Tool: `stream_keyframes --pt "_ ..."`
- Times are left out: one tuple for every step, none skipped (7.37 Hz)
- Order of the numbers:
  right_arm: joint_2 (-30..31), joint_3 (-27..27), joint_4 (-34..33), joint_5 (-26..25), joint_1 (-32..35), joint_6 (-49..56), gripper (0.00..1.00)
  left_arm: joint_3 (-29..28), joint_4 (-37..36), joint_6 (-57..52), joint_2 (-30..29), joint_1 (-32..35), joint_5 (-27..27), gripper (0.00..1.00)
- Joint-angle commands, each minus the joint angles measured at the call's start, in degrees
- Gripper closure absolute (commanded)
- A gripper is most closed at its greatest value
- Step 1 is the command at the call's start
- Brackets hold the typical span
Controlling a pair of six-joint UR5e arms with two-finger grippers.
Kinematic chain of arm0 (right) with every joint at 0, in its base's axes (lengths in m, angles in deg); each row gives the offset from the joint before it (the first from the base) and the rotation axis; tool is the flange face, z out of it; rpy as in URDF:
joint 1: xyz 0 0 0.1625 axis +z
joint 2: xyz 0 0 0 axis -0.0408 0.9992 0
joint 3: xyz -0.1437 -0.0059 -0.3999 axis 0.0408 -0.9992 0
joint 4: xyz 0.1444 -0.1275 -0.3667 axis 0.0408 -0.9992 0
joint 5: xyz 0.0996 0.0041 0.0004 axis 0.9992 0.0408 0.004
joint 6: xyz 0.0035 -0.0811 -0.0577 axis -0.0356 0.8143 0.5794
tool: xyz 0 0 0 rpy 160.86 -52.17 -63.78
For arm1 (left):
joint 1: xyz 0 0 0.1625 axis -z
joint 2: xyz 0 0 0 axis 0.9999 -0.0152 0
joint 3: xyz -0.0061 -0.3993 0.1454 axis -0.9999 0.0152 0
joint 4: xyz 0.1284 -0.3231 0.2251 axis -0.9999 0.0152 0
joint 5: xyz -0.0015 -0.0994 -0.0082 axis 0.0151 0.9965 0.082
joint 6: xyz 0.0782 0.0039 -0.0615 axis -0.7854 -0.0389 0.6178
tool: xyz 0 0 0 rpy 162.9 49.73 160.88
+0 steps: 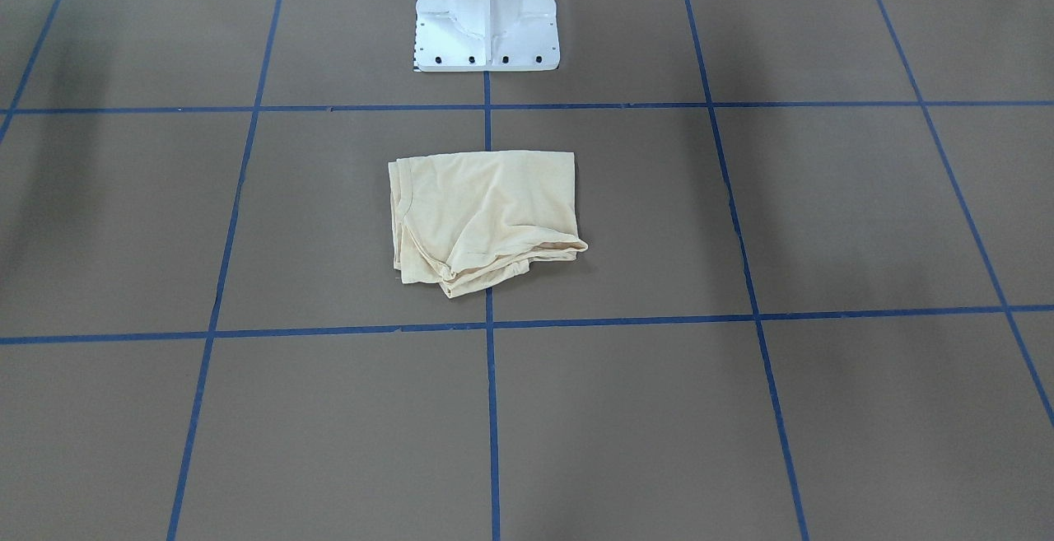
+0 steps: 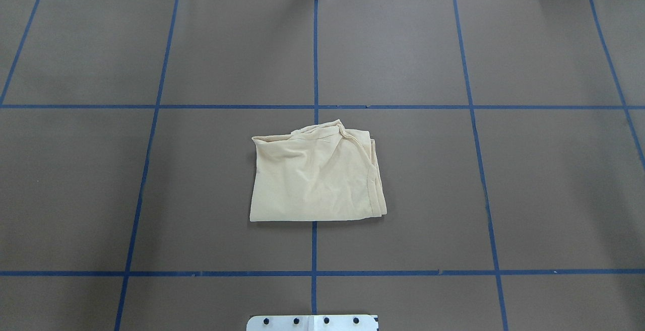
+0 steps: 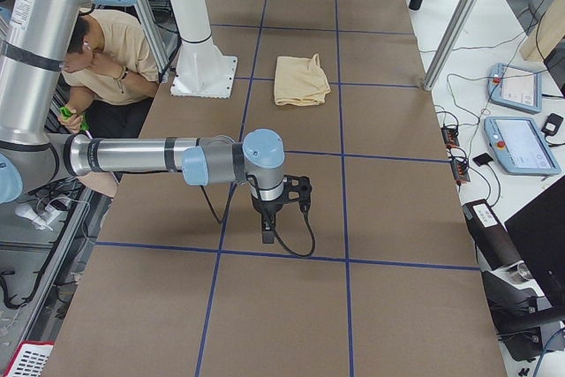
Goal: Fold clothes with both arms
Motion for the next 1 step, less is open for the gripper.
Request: stream_keyframes --pt "-0.6 -0.2 -0.1 -0.1 0.0 -0.1 0.00 0.0 -0.2 0.0 0.1 0.0 -0.3 0.00"
